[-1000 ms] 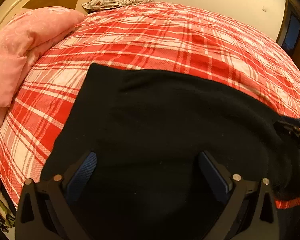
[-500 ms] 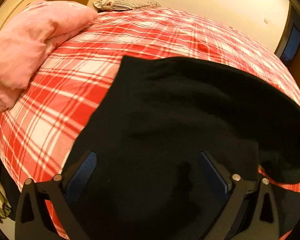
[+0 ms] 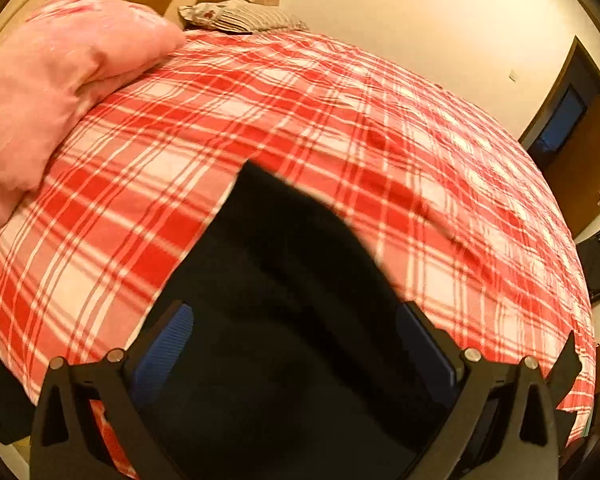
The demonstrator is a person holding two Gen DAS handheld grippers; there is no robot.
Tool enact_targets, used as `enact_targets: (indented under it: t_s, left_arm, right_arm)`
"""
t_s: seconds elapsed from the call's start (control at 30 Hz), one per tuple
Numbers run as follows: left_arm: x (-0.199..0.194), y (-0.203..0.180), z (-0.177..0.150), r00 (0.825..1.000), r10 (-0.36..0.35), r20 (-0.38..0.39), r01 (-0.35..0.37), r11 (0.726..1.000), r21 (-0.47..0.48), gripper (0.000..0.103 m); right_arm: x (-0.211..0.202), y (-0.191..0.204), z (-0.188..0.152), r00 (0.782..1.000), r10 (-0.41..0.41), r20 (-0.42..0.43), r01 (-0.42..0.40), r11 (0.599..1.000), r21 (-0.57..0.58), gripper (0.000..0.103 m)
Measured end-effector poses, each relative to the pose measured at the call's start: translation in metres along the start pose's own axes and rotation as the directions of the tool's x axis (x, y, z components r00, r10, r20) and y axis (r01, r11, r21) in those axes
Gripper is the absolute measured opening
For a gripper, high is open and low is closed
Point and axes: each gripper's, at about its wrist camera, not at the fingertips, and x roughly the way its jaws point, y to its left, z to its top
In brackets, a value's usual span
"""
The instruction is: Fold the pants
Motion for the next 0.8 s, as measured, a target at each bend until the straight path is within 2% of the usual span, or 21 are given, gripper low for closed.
enact_targets:
  t_s: [0.13, 0.23, 0.3, 0.37, 0.47, 0.5, 0.53, 0.57, 0.6, 0.7, 0.8]
  left_arm:
    - [0.026, -0.015, 0.019, 0.998, 0.011, -0.064, -0.010, 1.000, 0.018, 0.103]
    - [0.057, -0.016, 0.026, 0.987, 0.090, -0.132, -0.091, 0.996, 0.001, 0.103]
    - [0.072, -0.010, 0.026, 0.979, 0.117, -0.169, -0.123, 0.992, -0.025, 0.103]
    - [0.079, -0.004, 0.024, 0.975, 0.109, -0.194, -0.120, 0.992, -0.047, 0.097]
    - [0.078, 0.000, 0.023, 0.977, 0.121, -0.178, -0.131, 0.990, -0.044, 0.069]
    - [0.074, 0.002, 0.022, 0.982, 0.101, -0.161, -0.109, 0.993, -0.046, 0.052]
    - [0.069, 0.004, 0.022, 0.988, 0.058, -0.144, -0.067, 0.996, -0.057, 0.039]
    - [0.063, 0.009, 0.021, 0.992, 0.007, -0.125, -0.017, 0.997, -0.075, 0.035]
    - [0.058, 0.014, 0.020, 0.994, -0.012, -0.111, 0.002, 0.996, -0.090, 0.032]
    - [0.039, 0.023, 0.017, 0.998, -0.032, -0.063, 0.024, 0.993, -0.117, 0.025]
    - [0.008, 0.036, 0.005, 0.994, -0.108, 0.029, 0.112, 0.981, -0.159, 0.024]
  right_arm:
    - [-0.001, 0.001, -0.005, 1.000, -0.013, 0.019, 0.013, 1.000, 0.001, 0.007]
    - [-0.002, 0.005, -0.007, 0.999, -0.027, 0.022, 0.027, 1.000, -0.010, 0.007]
    - [-0.003, 0.007, -0.009, 0.999, -0.038, 0.024, 0.039, 0.999, -0.023, 0.007]
    - [-0.002, 0.008, -0.010, 0.999, -0.042, 0.024, 0.043, 0.999, -0.026, 0.007]
    - [-0.002, 0.007, -0.010, 0.999, -0.040, 0.024, 0.041, 0.999, -0.020, 0.007]
    - [-0.002, 0.007, -0.009, 0.999, -0.039, 0.025, 0.039, 0.999, -0.017, 0.007]
    - [-0.003, 0.005, -0.008, 0.999, -0.037, 0.027, 0.037, 0.999, -0.013, 0.007]
    - [-0.005, 0.005, -0.008, 0.999, -0.037, 0.028, 0.037, 0.999, -0.011, 0.007]
    - [-0.007, 0.004, -0.008, 0.999, -0.038, 0.032, 0.039, 0.999, -0.011, 0.007]
    - [-0.019, -0.001, -0.003, 0.997, -0.054, 0.058, 0.055, 0.998, -0.007, 0.007]
    - [-0.039, -0.009, 0.002, 0.993, -0.066, 0.096, 0.066, 0.998, 0.012, 0.007]
